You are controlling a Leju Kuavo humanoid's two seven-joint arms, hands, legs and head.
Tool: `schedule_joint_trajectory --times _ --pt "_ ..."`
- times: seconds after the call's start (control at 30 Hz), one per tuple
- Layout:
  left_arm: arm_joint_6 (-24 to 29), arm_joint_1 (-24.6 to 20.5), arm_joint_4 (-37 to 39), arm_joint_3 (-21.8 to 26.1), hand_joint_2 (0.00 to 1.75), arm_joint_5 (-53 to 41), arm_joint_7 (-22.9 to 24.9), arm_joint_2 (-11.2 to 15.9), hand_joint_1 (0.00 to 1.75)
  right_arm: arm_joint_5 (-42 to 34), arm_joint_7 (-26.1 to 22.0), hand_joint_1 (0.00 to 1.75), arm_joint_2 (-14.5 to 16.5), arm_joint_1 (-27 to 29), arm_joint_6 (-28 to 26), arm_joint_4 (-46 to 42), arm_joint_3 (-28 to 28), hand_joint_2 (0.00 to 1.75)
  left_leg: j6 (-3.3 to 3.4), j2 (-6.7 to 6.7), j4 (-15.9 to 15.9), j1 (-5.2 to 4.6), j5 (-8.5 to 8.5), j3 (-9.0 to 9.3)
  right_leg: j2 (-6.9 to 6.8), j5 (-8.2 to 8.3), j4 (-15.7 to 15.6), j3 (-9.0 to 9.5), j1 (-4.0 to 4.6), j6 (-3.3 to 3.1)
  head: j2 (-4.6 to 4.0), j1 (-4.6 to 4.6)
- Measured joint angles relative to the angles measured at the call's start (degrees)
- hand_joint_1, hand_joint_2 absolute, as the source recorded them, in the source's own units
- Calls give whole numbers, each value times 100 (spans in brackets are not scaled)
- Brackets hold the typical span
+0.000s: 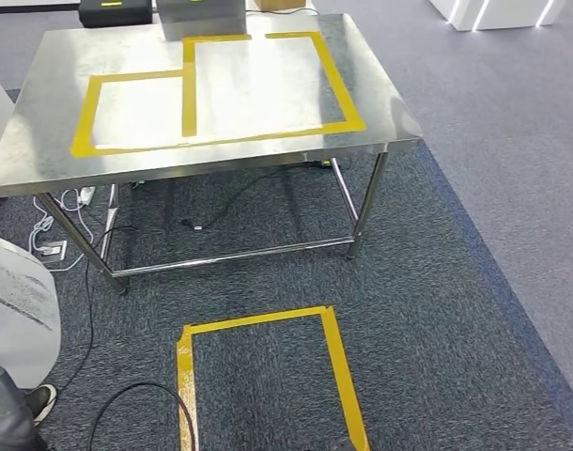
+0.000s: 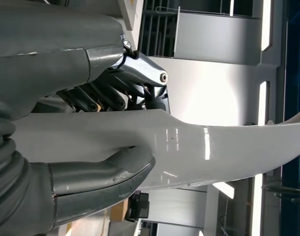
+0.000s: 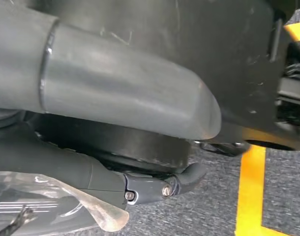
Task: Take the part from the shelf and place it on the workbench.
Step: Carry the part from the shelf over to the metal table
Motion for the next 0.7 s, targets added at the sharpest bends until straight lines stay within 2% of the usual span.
schedule_joint_trajectory --times 0.07,0.1,0.17,0.2,0.27,0.3,0.33,0.37,0.43,0.47,0.5,0.53,0.6,0.63,0.67,0.7 --pt "-1 -1 0 -1 175 0 0 0 175 1 1 0 0 6 0 0 -4 0 -20 -7 -4 -3 -119 153 1 536 -667 136 10 -52 0 2" --pt "-2 -2 1 -1 175 -1 0 0 175 2 1 0 -2 7 1 3 -5 0 -40 -9 -4 -5 -176 221 -1 694 -991 218 22 -80 0 -7" --pt "-3 -5 2 -1 175 -2 0 0 175 5 2 0 -5 14 5 9 -8 0 -107 -13 -23 -10 -262 296 -9 760 -1300 336 51 -152 1 -20" --pt "-3 -5 2 -1 175 -5 0 0 175 7 3 0 -7 20 8 11 -9 0 -144 -16 -18 -16 -275 343 -14 702 -1314 354 59 -188 1 -27" --pt "-1 -10 2 -1 175 -13 0 2 175 10 4 0 -4 33 12 11 -12 0 -202 -13 94 -19 -281 381 -12 759 -1361 474 37 -262 0 -30" --pt "0 -14 2 -1 175 -17 0 3 175 12 2 0 -2 32 14 11 -13 0 -228 -9 274 -19 -291 320 -13 750 -1384 542 21 -292 0 -34" --pt "1 -19 2 -1 175 -19 0 4 175 14 1 0 -1 28 16 11 -13 0 -257 -4 541 -12 -336 183 -12 733 -1404 623 6 -318 0 -42" --pt "2 -19 2 -1 175 -20 0 6 175 15 0 0 0 25 20 11 -13 0 -290 1 882 -3 -431 -20 -15 702 -1416 677 1 -338 0 -44" --pt "1 -17 2 1 175 -19 0 9 175 16 0 0 0 29 27 11 -13 0 -342 3 1469 16 -749 -464 -6 617 -1421 775 -1 -355 0 -49" --pt "-1 -16 2 1 175 -19 -1 10 175 16 1 0 1 32 32 11 -13 0 -357 5 1590 23 -871 -625 2 564 -1422 834 -3 -353 0 -49" --pt "-2 -16 2 2 175 -19 -1 11 175 16 1 0 1 34 37 11 -13 0 -362 6 1541 26 -881 -710 10 507 -1422 907 -5 -348 0 -50" --pt "-4 -16 2 2 175 -19 -1 13 175 16 2 0 2 34 43 11 -14 0 -359 8 1338 28 -746 -724 18 446 -1422 986 -9 -337 0 -50" --pt "-9 -13 3 2 175 -13 0 15 175 16 2 0 2 34 52 12 -14 0 -327 28 709 20 -157 -651 20 318 -1418 1127 -6 -299 0 -55" --pt "-12 -11 3 2 175 -4 0 16 175 17 4 0 2 31 58 13 -15 0 -294 40 474 11 34 -616 19 252 -1419 1172 2 -268 0 -61" --pt "-15 -8 4 2 175 6 0 15 175 17 5 0 2 28 62 14 -15 0 -256 49 330 1 157 -590 15 196 -1427 1217 10 -232 0 -66" --pt "-20 -7 4 2 175 15 0 14 175 17 7 0 2 25 65 14 -15 0 -211 48 280 -8 170 -574 12 175 -1413 1274 19 -190 0 -68"
